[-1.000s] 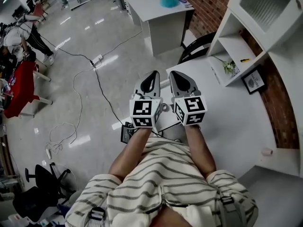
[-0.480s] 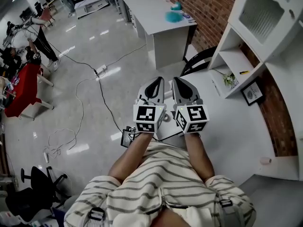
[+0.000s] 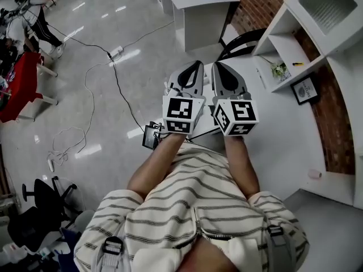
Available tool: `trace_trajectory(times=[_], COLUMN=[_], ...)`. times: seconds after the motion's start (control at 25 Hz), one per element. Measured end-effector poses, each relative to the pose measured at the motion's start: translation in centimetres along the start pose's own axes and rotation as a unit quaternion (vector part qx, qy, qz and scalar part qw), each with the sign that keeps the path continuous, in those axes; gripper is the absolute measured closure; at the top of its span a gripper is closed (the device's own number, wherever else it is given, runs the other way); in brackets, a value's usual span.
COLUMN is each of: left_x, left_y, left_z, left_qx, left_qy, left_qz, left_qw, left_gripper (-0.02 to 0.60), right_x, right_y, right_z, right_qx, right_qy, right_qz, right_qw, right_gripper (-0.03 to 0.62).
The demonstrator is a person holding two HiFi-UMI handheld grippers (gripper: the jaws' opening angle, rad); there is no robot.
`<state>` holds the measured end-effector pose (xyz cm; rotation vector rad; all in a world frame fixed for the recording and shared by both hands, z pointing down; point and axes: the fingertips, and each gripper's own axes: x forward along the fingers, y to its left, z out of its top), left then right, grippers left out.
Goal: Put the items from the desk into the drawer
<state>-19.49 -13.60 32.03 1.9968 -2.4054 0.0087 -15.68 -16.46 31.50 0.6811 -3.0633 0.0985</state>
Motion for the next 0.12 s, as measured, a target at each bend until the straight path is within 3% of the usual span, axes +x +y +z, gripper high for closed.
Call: trace_trajectory(times=[0.12], left_x=[0.26], left_y=[0.30], left_z=[0.12], left_qx=[0.002], left_qy=[-0.003], left_qz=[-0.001], left_qw=[1.0000], left_gripper=[0.575], right_x=[0.35], right_y=[0.03], right_z=[0.15], right_qx=[-0.003], right_qy=[-0.003], right_qz=[-0.002], right_qw=[1.000], right_gripper=[0.583])
